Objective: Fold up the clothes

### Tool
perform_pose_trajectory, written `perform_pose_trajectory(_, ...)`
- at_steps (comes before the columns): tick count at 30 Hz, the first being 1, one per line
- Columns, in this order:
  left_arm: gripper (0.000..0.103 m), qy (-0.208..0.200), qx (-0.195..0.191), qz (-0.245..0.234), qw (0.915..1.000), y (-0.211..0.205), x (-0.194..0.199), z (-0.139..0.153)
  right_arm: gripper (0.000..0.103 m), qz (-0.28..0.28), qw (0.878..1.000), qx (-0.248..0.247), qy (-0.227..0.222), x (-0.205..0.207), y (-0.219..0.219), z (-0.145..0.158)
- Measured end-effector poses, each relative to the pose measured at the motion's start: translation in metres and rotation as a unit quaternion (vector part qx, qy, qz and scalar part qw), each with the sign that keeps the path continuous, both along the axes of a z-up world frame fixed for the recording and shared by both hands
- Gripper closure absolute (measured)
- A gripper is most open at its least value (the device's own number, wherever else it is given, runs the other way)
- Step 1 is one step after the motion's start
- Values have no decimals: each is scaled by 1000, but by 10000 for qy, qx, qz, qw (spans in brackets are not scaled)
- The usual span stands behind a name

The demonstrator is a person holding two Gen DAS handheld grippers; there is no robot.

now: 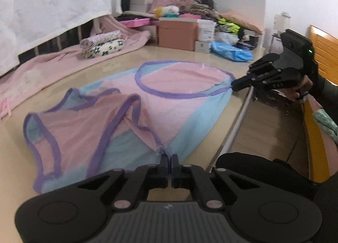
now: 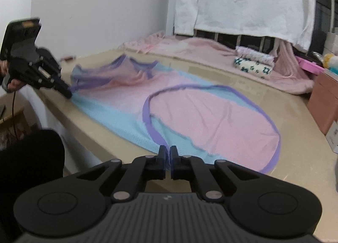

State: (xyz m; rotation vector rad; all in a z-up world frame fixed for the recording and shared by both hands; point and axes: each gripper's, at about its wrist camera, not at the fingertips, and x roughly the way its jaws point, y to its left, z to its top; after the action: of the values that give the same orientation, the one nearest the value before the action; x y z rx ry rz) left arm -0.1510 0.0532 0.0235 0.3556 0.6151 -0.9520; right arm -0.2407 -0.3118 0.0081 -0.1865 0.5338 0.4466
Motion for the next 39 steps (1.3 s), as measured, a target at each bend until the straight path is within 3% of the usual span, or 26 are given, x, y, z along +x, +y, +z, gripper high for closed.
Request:
perform_pose_trajectory(4,102,-344,125,-108,9993,-4,32,22,100,-98,9995,151,-273,19,-9,17)
perform_pose_trajectory(8,102,-552,319,-206,9978,-20,90,46,100,-146,9988,-325,-348,65,2,25)
perform_pose_trajectory(11,91,-360,503,162,9980,-38,142,39,97,-492,9948,-867,-218,108,18,20)
perform_pose_trajectory(13,85,-197,700,361,9967,-38,158,34,93,-621,9922,-1083,-43,124,22,16)
perform_pose_trajectory(16,80,-275,494,635,9964,-5,144,43,73,-741,9926,-939,-229,104,3,27)
perform_pose_trajectory(19,53,-213,-101,485,9985,34,107,54,72,-621,9975,-344,2,69,-34,33)
perform_pose_trajectory(20,43,-198,-138,385,9990,39,96,51,72,-560,9982,-169,104,58,-45,33)
perform_pose_trajectory(21,42,-179,-106,299,9993,43,87,45,72,-537,9983,-94,188,49,-52,27)
perform_pose_trajectory(25,44,-76,12,86,9999,57,55,25,85,-915,9943,-245,495,46,-61,5)
perform_pose_trajectory(26,51,-18,27,186,9998,62,53,20,85,-1054,9929,-273,486,48,-62,4)
perform_pose_trajectory(27,55,53,-46,266,9996,70,50,18,85,-1193,9913,-281,482,49,-63,4)
perform_pose_trajectory(29,54,153,-400,216,9989,91,38,18,84,-1306,9906,-184,357,47,-59,13)
perform_pose_trajectory(30,53,84,-437,182,9988,95,33,18,83,-1180,9928,-134,137,42,-50,18)
perform_pose_trajectory(32,54,-185,-281,128,9994,96,26,16,67,-1013,9946,-191,-85,42,-34,22)
perform_pose_trajectory(35,55,-443,73,82,9990,87,31,7,68,-1176,9920,-447,-71,58,-22,14)
perform_pose_trajectory(37,62,-448,171,-42,9988,85,37,0,73,-1526,9880,-227,119,69,-33,8)
perform_pose_trajectory(39,80,-568,237,-274,9977,84,41,-5,80,-1776,9837,-26,289,72,-44,2)
